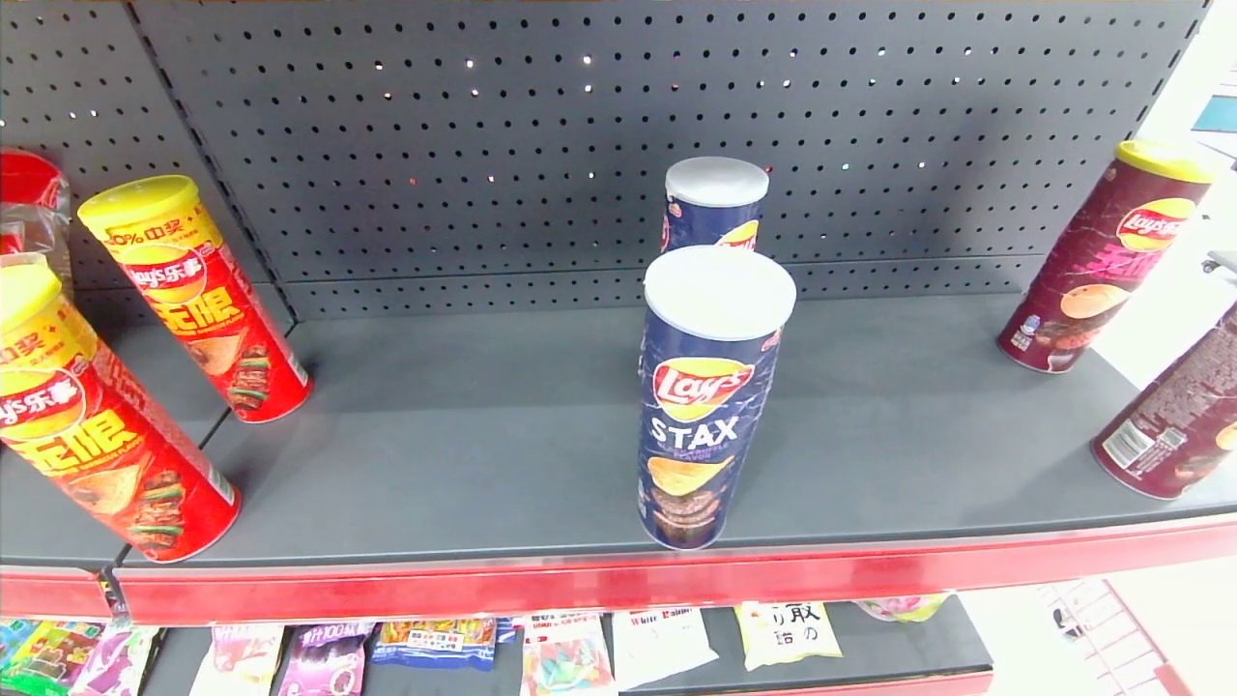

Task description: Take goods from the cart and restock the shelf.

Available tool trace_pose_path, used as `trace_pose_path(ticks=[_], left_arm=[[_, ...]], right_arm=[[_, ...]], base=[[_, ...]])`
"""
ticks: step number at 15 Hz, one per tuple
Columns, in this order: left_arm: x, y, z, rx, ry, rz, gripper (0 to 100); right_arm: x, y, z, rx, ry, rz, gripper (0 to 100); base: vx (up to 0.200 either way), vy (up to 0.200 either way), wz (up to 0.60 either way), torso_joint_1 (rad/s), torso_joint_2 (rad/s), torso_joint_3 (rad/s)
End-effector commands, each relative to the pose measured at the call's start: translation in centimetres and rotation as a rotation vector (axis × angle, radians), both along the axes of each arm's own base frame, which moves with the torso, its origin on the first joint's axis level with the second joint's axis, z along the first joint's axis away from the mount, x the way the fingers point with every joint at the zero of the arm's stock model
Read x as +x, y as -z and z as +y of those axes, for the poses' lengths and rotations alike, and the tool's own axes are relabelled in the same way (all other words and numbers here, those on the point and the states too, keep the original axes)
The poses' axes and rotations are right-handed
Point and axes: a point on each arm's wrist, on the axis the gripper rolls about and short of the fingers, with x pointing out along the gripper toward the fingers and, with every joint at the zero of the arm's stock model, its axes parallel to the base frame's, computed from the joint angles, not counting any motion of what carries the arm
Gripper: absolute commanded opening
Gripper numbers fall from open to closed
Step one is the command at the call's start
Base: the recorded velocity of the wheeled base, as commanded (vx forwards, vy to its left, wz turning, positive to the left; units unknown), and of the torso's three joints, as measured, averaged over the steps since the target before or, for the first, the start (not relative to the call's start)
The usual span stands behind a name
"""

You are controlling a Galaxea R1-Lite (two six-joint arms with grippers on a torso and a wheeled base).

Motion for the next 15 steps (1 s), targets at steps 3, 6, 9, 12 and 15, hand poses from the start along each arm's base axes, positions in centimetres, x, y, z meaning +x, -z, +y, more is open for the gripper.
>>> trace_pose_path(ticks=[3, 6, 9, 12, 15], left_arm=[[0.01, 0.0, 0.0, 0.0, -0.001, 0.001, 100], [0.01, 0.0, 0.0, 0.0, 0.001, 0.001, 100], [0.01, 0.0, 0.0, -0.001, 0.0, 0.001, 100], [0.01, 0.0, 0.0, -0.001, 0.0, 0.001, 100], [0.01, 0.0, 0.0, -0.001, -0.001, 0.001, 100]], right_arm=[[0.0, 0.01, 0.0, 0.002, 0.001, 0.0, 100], [0.0, 0.01, 0.0, 0.0, -0.001, 0.0, 100], [0.0, 0.01, 0.0, -0.002, -0.001, 0.0, 100], [0.0, 0.01, 0.0, -0.002, -0.001, 0.0, 100], [0.0, 0.01, 0.0, -0.002, 0.001, 0.0, 100]], base=[[0.0, 0.0, 0.0, 0.0, 0.0, 0.0], [0.0, 0.0, 0.0, 0.0, 0.0, 0.0], [0.0, 0.0, 0.0, 0.0, 0.0, 0.0], [0.0, 0.0, 0.0, 0.0, 0.0, 0.0], [0.0, 0.0, 0.0, 0.0, 0.0, 0.0]])
